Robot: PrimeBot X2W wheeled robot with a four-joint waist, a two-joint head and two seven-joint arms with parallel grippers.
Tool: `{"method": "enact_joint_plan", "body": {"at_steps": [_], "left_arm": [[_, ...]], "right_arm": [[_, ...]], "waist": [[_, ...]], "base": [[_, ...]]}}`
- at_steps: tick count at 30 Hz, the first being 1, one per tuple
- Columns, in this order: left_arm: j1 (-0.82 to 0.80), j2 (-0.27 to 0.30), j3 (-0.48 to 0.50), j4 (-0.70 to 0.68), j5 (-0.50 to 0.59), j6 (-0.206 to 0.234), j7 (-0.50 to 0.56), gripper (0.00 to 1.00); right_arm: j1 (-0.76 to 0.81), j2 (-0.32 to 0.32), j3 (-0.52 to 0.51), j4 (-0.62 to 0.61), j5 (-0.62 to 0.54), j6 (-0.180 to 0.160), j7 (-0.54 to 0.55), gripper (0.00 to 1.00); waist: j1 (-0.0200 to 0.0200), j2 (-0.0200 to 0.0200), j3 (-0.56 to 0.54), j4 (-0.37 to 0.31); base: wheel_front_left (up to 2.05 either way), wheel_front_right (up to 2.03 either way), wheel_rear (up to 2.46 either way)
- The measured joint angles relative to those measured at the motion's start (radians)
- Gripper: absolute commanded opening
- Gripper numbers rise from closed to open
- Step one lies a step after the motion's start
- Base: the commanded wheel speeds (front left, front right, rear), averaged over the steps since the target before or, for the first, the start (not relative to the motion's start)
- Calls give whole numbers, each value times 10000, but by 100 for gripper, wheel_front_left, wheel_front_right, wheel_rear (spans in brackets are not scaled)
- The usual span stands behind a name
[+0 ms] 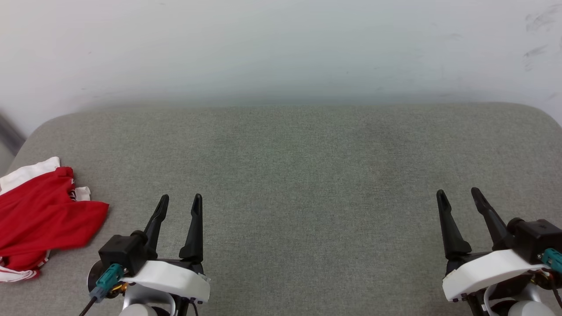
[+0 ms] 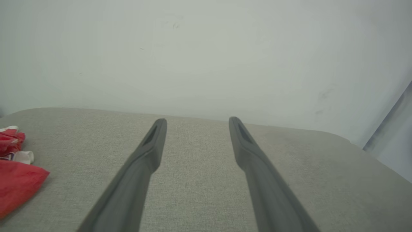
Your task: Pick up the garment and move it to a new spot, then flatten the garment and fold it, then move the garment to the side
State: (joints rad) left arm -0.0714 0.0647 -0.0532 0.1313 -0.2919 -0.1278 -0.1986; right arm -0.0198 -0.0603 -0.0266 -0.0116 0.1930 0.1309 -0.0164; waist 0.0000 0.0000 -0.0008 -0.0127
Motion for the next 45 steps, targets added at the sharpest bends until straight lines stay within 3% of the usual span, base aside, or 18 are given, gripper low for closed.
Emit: {"method": "enact_joint_plan", "body": {"at_steps": [28,45], "left_arm": [[12,-59,63,510,1835,42,-596,100],[-66,-102,221,788,1833,17,-644,100]], "right_arm": [[320,77,-430,-454,-1519,0,-188,100],[325,79,-495,-382,-1544,0,-318,100]], "waist": [[-1,0,-84,-64],[0,0,-50,269]], "base": [[0,0,0],[0,0,0]]}}
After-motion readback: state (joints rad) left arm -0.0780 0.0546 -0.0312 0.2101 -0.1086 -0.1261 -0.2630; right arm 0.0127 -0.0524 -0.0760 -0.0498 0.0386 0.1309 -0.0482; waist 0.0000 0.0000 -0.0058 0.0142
